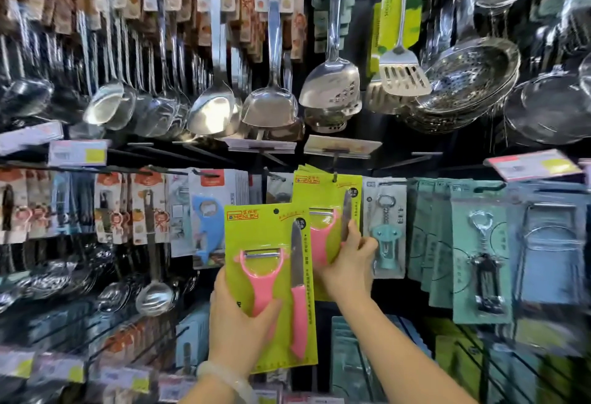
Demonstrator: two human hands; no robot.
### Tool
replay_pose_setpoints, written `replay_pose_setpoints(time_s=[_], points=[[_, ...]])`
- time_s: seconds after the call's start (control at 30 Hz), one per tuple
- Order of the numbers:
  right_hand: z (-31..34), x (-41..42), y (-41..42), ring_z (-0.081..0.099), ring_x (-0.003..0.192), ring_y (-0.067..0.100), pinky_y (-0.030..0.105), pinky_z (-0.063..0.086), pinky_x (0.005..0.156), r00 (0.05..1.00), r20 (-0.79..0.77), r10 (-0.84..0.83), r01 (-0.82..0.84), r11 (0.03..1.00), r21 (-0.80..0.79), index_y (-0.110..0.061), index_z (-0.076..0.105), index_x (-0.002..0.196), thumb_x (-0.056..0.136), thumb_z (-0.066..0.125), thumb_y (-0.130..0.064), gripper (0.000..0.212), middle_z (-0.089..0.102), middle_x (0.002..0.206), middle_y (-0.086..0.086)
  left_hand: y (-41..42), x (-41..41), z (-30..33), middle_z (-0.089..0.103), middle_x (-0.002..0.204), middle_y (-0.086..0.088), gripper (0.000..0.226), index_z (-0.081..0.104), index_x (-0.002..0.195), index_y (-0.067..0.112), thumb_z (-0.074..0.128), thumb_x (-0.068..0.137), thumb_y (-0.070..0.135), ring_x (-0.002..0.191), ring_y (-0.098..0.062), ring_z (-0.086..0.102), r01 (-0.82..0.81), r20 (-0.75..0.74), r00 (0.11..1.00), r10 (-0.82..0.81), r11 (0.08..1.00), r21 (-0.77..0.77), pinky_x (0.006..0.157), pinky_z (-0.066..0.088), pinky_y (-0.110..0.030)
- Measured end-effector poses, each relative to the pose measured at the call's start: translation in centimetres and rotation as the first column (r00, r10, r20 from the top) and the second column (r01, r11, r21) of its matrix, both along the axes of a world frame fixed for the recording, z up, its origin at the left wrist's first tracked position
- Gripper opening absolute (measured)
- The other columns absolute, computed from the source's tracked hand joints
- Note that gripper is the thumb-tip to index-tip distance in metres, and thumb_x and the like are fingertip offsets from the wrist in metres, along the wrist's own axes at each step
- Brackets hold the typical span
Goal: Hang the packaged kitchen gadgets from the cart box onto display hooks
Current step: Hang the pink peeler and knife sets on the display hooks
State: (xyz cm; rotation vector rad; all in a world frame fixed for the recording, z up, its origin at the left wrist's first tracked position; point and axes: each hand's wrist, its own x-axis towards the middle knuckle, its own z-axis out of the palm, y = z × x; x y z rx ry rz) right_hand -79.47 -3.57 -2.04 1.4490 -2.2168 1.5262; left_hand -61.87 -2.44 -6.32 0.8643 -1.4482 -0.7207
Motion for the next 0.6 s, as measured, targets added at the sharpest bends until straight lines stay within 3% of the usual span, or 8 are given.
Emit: replay_pose_setpoints(time_s=[0.1,0.2,0.27,0.33,0.43,0.6], points=[[-0.9,-0.2,1.8,0.02,0.134,0.027,0.041,0.027,0.109,0.998,-0.021,0.067,-0.068,0.995,-0.068,-0.026,0.015,0.146,0.072,0.074,-0.043,0.096,0.011,0.143,0.006,0.0,-0.2,-0.2,0.041,0.135,0.008,0.1,0.027,0.142,0.027,0.085,0.061,0.023,0.129,-0.016,0.039,0.024,0.002,1.0,-0.024,1.0,0.019,0.11,0.033,-0.043],[-1.2,-0.1,4.9,0.025,0.136,0.017,0.034,0.022,0.112,0.986,-0.037,0.161,-0.166,0.953,-0.254,-0.027,0.031,0.14,0.083,0.06,-0.049,0.068,0.017,0.145,0.001,0.4,-1.2,0.1,0.035,0.144,0.005,0.103,0.022,0.145,0.025,0.084,0.063,0.023,0.134,-0.018,0.034,0.061,-0.008,0.998,-0.06,0.997,0.039,0.113,0.026,-0.042],[-0.6,0.5,6.8,0.04,0.121,-0.001,0.029,0.034,0.106,0.953,-0.048,0.3,-0.302,0.915,-0.266,-0.04,0.03,0.132,0.082,0.057,-0.051,0.058,0.032,0.135,-0.007,0.8,-2.3,0.6,0.036,0.141,0.005,0.101,0.023,0.145,0.022,0.083,0.064,0.022,0.134,-0.017,0.033,0.088,0.005,0.996,-0.088,0.996,0.02,0.112,0.027,-0.038],[0.3,0.9,8.2,0.042,0.109,-0.011,0.018,0.039,0.097,0.923,-0.097,0.372,-0.382,0.912,-0.146,-0.048,0.021,0.133,0.077,0.066,-0.048,0.072,0.035,0.127,-0.017,1.3,-3.5,1.2,0.04,0.132,0.007,0.098,0.026,0.143,0.025,0.083,0.064,0.025,0.129,-0.016,0.037,0.109,0.026,0.994,-0.109,0.994,0.0,0.108,0.031,-0.034],[1.1,0.3,8.9,0.038,0.093,-0.031,-0.005,0.032,0.077,0.92,-0.151,0.362,-0.376,0.924,-0.075,-0.04,0.015,0.143,0.075,0.074,-0.036,0.091,0.031,0.123,-0.017,1.8,-5.4,1.9,0.042,0.136,0.0,0.1,0.023,0.145,0.027,0.081,0.064,0.038,0.13,-0.018,0.038,0.116,0.051,0.992,-0.116,0.993,-0.009,0.108,0.035,-0.042],[3.6,-1.1,8.7,0.031,0.086,-0.038,-0.009,0.029,0.072,0.931,-0.162,0.327,-0.344,0.935,-0.092,-0.03,0.019,0.146,0.078,0.074,-0.025,0.088,0.033,0.118,-0.011,1.8,-7.2,3.5,0.034,0.142,-0.01,0.105,0.014,0.148,0.022,0.08,0.068,0.035,0.134,-0.026,0.033,0.127,0.066,0.99,-0.126,0.992,-0.002,0.108,0.033,-0.045]])
